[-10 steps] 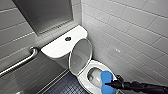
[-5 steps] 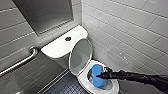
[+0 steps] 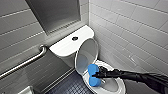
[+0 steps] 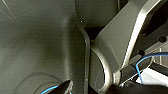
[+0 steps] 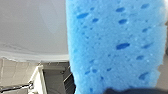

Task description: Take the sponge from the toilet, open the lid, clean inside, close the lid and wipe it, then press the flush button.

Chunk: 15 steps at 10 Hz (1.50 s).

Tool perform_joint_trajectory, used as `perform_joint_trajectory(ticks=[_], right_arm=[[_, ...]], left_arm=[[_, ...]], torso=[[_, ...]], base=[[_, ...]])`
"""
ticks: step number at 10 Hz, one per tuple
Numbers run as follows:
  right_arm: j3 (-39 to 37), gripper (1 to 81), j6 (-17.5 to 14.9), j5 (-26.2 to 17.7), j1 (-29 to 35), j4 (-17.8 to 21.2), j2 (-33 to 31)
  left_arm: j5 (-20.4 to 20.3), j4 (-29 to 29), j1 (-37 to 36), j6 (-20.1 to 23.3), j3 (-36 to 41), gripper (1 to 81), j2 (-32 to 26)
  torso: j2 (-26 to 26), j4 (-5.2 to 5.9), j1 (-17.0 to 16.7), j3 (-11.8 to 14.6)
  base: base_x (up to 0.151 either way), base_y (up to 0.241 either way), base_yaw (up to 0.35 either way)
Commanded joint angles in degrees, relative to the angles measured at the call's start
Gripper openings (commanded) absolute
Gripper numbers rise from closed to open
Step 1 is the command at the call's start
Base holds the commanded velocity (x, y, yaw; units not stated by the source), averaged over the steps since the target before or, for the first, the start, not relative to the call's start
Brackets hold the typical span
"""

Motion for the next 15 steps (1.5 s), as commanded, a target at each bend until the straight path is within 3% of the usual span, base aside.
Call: perform_joint_trajectory(ticks=[1,3,7,12,15], right_arm=[[-2.8,1.0,1.0,-1.4,7.1,0.7,1.4],[-11.4,1.0,8.1,-1.5,6.7,1.3,7.1],[-21.6,1.0,8.5,-1.6,4.9,0.7,18.2],[-19.3,1.0,8.0,0.0,-3.1,0.7,16.1],[-7.7,1.0,8.2,1.1,-6.4,0.1,5.9]], left_arm=[[4.8,-0.5,1.2,0.1,0.9,81.1,-0.4],[4.8,-0.6,1.1,0.1,0.9,81.1,-0.3],[4.8,-0.6,1.5,0.1,0.8,81.1,-0.3],[4.8,-0.5,1.5,0.1,0.8,81.1,-0.3],[4.8,-0.2,1.3,0.1,0.9,81.1,0.0]], torso=[[0.0,-0.05,0.0,0.0],[0.0,0.13,0.0,0.0],[0.0,0.13,0.0,0.0],[0.0,0.13,0.0,0.0],[0.0,0.13,0.0,0.0]], base=[[0.0,0.0,0.0],[0.0,0.0,0.0],[0.0,0.0,0.0],[0.0,0.0,0.0],[0.0,0.0,0.0]])
